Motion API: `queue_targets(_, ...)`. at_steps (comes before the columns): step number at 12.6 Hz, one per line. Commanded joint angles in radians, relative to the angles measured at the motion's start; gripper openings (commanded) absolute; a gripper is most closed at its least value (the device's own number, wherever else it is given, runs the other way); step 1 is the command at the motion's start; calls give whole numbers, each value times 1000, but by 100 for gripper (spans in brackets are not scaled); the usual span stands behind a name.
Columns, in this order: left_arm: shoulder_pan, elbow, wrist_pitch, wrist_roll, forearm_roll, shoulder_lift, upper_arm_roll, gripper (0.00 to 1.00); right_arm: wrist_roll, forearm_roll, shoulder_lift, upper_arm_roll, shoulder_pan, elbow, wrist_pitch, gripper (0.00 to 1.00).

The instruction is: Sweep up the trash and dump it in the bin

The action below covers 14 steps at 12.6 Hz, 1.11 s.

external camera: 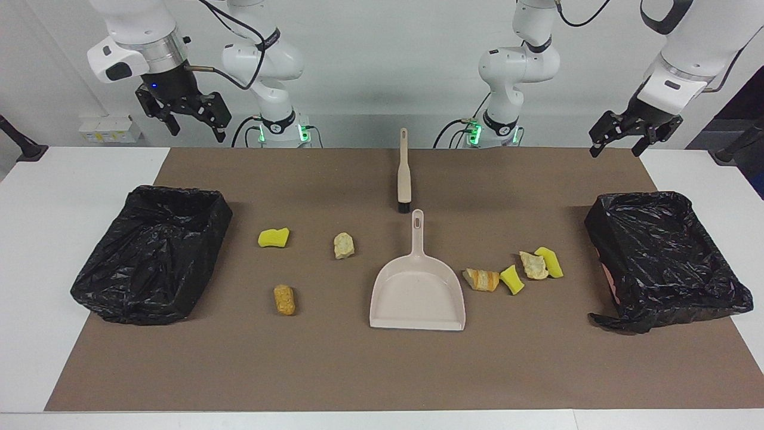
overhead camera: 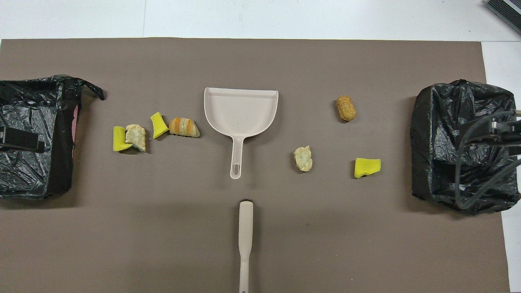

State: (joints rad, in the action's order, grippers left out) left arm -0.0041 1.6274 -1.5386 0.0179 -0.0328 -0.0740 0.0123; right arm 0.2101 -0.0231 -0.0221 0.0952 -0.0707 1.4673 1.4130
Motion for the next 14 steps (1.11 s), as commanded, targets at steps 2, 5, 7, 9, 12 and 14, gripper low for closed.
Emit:
queue_targets(2, 6, -24, 21, 7, 13, 10, -3, 100, -17, 17, -18, 1, -4, 21, 11, 100)
queue_targets(5, 6, -24, 21, 7, 13, 10, -5, 100, -15, 15, -19, 6, -1, 22, 9, 100)
queue_targets(7, 6, -24, 21, 7, 13, 10, -3, 100, -15, 15, -19, 6, 0, 24, 12, 100)
queue_targets(9, 6, -24, 21, 7, 13, 10, -5, 100, -8, 15, -16, 8, 25, 24, 18, 100)
queue_targets(12, 0, -24, 17, 4, 13, 10, -5, 100, 57, 15, -1, 17, 70, 28, 64, 100)
queue_targets(14, -2, -21, 23, 10, 13, 7, -5, 100, 103, 14, 21, 17, 118, 28, 104, 100)
